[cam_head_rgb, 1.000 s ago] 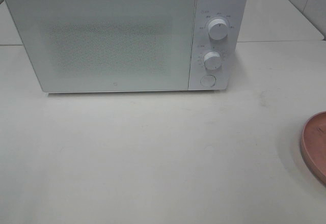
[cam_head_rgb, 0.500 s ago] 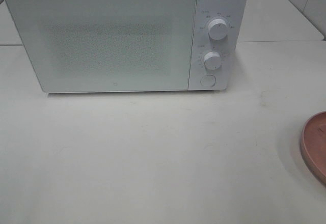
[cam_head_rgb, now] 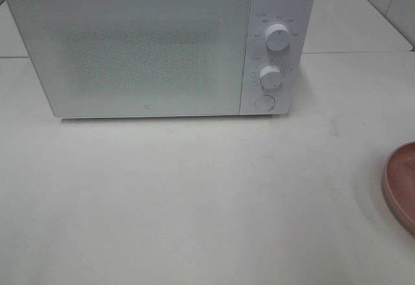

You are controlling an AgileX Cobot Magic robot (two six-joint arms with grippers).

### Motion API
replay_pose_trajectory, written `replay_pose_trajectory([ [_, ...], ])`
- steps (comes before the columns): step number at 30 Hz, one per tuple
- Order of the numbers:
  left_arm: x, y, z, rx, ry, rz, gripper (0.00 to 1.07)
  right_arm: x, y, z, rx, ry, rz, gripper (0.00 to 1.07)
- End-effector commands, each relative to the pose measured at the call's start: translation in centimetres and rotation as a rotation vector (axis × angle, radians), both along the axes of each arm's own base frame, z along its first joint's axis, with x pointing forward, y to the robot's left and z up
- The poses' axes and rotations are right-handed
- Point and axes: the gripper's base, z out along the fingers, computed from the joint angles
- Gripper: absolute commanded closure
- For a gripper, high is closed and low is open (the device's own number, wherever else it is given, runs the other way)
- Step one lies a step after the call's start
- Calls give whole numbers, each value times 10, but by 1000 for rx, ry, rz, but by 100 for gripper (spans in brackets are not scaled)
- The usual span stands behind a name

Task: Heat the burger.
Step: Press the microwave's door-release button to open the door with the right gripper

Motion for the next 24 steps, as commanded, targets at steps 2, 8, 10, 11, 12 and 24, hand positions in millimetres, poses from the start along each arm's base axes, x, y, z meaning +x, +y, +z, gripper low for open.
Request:
replay_pose_trajectory([
  [2,-3,-1,1,-2,-37,-2,9,14,2,-2,3,-19,2,33],
  [8,-3,-1,1,-2,-37,-2,9,34,6,-7,8,-49,5,33],
  [10,-3,-1,1,-2,-37,-2,9,45,8,-10,10,-77,9,33],
  [11,-3,-1,1,-2,-37,-2,9,45,8,-10,10,-77,9,33],
  [12,-3,-1,1,-2,-37,-2,9,53,9,-12,13,-97,11,33],
  [24,-3,-1,1,-2,-37,-2,9,74,14,-40,50,-277,22,33],
])
